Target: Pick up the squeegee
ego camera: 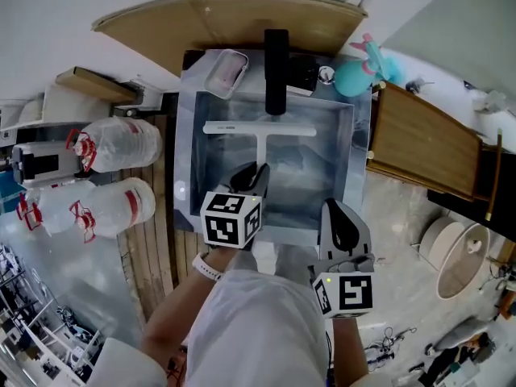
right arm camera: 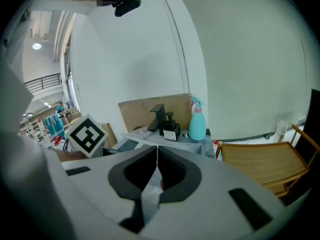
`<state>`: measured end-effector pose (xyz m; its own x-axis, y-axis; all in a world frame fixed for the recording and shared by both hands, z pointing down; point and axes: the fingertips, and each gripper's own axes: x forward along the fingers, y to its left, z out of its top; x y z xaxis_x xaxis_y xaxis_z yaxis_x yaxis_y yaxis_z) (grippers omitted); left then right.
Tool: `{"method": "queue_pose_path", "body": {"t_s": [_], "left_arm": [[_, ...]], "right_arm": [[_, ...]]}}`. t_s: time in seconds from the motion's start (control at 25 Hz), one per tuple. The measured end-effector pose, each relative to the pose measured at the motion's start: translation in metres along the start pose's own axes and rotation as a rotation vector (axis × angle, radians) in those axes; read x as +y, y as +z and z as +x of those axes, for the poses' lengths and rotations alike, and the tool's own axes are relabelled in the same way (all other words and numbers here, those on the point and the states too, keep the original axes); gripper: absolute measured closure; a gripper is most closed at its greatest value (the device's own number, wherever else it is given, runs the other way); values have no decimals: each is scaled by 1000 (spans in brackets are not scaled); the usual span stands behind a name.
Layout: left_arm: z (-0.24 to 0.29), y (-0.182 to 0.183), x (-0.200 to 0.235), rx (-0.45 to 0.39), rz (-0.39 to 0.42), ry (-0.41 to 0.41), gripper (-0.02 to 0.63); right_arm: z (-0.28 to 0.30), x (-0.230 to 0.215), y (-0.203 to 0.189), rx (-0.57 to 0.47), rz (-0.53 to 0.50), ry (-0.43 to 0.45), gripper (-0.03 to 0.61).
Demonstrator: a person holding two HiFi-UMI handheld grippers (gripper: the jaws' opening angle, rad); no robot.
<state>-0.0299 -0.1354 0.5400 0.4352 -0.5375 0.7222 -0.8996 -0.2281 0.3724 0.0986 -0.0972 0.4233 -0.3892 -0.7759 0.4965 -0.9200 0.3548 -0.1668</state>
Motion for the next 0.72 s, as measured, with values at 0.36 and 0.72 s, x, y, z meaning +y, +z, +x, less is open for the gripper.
{"method": "queue_pose_path", "body": {"t_s": [0.36,0.72], "left_arm": [[-100,32,-21,-136,74,-21,554],[-191,60,-25,-293,145,10,555]], "right_arm": [[-27,21,29,-56,-52,-6,572],[-47,30,53,-109,-129,-35,572]]}}
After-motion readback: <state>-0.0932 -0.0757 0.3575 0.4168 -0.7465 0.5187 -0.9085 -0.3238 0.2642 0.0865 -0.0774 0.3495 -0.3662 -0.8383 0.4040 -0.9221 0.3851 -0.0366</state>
